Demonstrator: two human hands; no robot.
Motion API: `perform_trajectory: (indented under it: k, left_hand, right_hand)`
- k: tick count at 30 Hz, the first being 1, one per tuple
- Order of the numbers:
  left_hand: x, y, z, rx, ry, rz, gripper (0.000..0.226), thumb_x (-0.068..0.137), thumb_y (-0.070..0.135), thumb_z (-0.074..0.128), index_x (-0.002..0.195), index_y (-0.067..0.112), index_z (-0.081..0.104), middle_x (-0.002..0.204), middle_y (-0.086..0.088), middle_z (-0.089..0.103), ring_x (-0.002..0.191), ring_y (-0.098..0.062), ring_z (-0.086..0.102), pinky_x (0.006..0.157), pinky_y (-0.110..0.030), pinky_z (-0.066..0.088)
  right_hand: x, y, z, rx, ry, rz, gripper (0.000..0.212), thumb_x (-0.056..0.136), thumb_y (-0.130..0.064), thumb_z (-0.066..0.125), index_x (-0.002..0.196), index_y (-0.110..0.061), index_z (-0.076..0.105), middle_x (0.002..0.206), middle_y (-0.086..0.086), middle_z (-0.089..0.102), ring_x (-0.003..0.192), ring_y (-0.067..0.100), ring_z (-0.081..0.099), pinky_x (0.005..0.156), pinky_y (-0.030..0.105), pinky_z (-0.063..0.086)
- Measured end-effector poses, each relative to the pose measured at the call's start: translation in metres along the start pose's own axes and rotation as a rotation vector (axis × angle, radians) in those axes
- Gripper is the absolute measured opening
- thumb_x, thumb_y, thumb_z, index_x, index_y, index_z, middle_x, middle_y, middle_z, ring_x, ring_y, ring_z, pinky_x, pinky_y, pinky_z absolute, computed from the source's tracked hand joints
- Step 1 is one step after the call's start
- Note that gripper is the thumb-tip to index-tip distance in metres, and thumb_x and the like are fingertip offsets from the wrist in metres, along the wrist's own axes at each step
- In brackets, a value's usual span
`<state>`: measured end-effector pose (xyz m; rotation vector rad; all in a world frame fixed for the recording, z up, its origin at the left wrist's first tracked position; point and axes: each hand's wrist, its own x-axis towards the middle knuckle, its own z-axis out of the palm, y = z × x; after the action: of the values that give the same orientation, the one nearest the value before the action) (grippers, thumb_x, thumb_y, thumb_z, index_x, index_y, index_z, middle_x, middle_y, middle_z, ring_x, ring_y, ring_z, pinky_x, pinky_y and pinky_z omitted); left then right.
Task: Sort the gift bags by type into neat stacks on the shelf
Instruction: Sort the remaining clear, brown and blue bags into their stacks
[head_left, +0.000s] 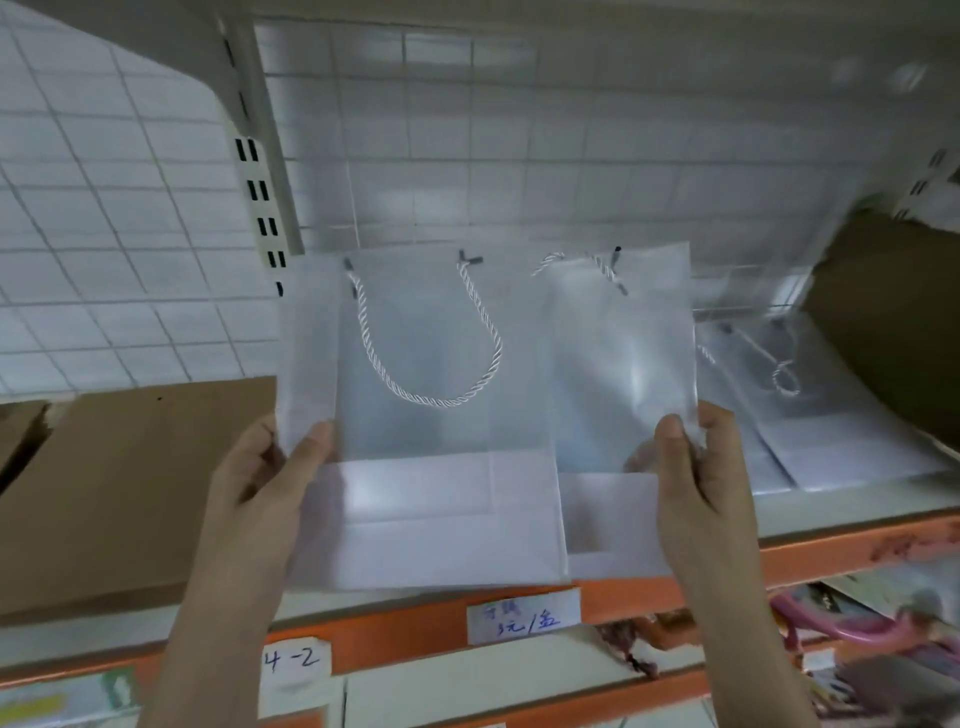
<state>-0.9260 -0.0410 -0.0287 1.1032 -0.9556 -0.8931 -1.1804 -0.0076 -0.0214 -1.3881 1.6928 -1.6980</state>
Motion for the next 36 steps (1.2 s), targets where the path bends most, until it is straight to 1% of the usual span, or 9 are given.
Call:
perform_trajectory:
  k: [4, 10, 13, 17, 22, 26, 29, 33, 36]
  left_hand:
    - [-0.007, -0.003, 0.056, 0.023, -0.018, 0.043, 0.017, 0.087, 0.014, 0.058, 0.071, 0.018, 0.059, 0.053, 0.014, 0.06, 0.046, 0.004, 0.05, 0.043, -0.007, 0.038]
    - [-0.023, -0.026, 0.161, -0.012, 0.04, 0.062, 0.024, 0.088, 0.012, 0.057, 0.07, 0.026, 0.066, 0.053, 0.016, 0.061, 0.049, 0.005, 0.051, 0.051, -0.014, 0.042]
    - [-0.035, -0.039, 0.22, -0.024, 0.031, 0.039, 0.018, 0.087, 0.011, 0.058, 0.079, 0.025, 0.063, 0.055, 0.016, 0.062, 0.051, 0.005, 0.052, 0.054, -0.013, 0.044]
    - [-0.052, -0.054, 0.274, -0.003, 0.038, 0.024, 0.021, 0.087, 0.01, 0.059, 0.07, 0.023, 0.064, 0.055, 0.019, 0.061, 0.053, 0.009, 0.051, 0.051, -0.003, 0.039]
    - [-0.065, -0.061, 0.285, 0.061, 0.084, -0.037, 0.016, 0.087, 0.013, 0.059, 0.073, 0.022, 0.061, 0.053, 0.02, 0.06, 0.049, 0.008, 0.051, 0.045, -0.006, 0.039]
    - [-0.069, -0.059, 0.277, 0.124, 0.169, -0.046, 0.013, 0.087, 0.014, 0.059, 0.077, 0.022, 0.061, 0.054, 0.019, 0.062, 0.053, 0.005, 0.053, 0.05, -0.017, 0.043]
    - [-0.07, -0.056, 0.271, 0.18, 0.206, -0.04, 0.013, 0.087, 0.012, 0.059, 0.081, 0.023, 0.062, 0.056, 0.021, 0.063, 0.051, 0.011, 0.053, 0.045, -0.007, 0.041]
    - [-0.065, -0.053, 0.269, 0.299, 0.199, -0.029, 0.009, 0.086, 0.011, 0.06, 0.085, 0.019, 0.064, 0.071, 0.011, 0.064, 0.068, -0.006, 0.055, 0.06, -0.019, 0.041]
    - [-0.055, -0.053, 0.283, 0.485, 0.178, 0.006, 0.007, 0.086, 0.012, 0.06, 0.084, 0.019, 0.06, 0.073, 0.006, 0.059, 0.062, -0.006, 0.049, 0.052, -0.013, 0.039]
  right_hand:
    - [0.032, 0.024, -0.037, -0.012, 0.032, 0.016, 0.009, 0.095, -0.035, 0.036, 0.091, -0.038, 0.044, 0.07, 0.011, 0.057, 0.054, 0.017, 0.049, 0.051, 0.028, 0.039]
    - [0.103, 0.067, -0.118, -0.045, 0.006, 0.013, 0.01, 0.096, -0.032, 0.039, 0.096, -0.025, 0.046, 0.07, -0.009, 0.053, 0.057, -0.004, 0.05, 0.053, 0.015, 0.042]
    - [0.137, 0.094, -0.168, -0.057, 0.026, 0.069, 0.012, 0.095, -0.038, 0.04, 0.1, -0.029, 0.048, 0.08, -0.007, 0.054, 0.072, 0.009, 0.053, 0.061, 0.029, 0.044]
    - [0.191, 0.139, -0.214, -0.093, 0.054, 0.123, 0.017, 0.096, -0.033, 0.043, 0.106, -0.022, 0.051, 0.093, 0.0, 0.057, 0.082, 0.019, 0.054, 0.065, 0.031, 0.043]
    - [0.237, 0.19, -0.218, -0.19, -0.04, 0.223, 0.028, 0.097, -0.026, 0.042, 0.121, -0.017, 0.051, 0.109, 0.004, 0.056, 0.101, 0.023, 0.052, 0.082, 0.034, 0.039]
    - [0.242, 0.204, -0.201, -0.424, -0.105, 0.129, 0.027, 0.096, -0.023, 0.045, 0.11, -0.001, 0.053, 0.09, 0.018, 0.06, 0.085, 0.031, 0.057, 0.07, 0.032, 0.038]
    - [0.242, 0.214, -0.193, -0.623, -0.052, 0.046, 0.033, 0.094, -0.025, 0.046, 0.108, 0.004, 0.054, 0.097, 0.029, 0.061, 0.093, 0.042, 0.058, 0.077, 0.04, 0.044]
    - [0.242, 0.222, -0.195, -0.735, -0.072, 0.055, 0.038, 0.094, -0.024, 0.044, 0.104, 0.011, 0.055, 0.102, 0.034, 0.056, 0.102, 0.044, 0.051, 0.088, 0.046, 0.042]
    - [0.247, 0.219, -0.203, -0.753, -0.107, 0.066, 0.037, 0.095, -0.021, 0.044, 0.105, 0.013, 0.053, 0.107, 0.035, 0.053, 0.109, 0.044, 0.046, 0.092, 0.046, 0.039]
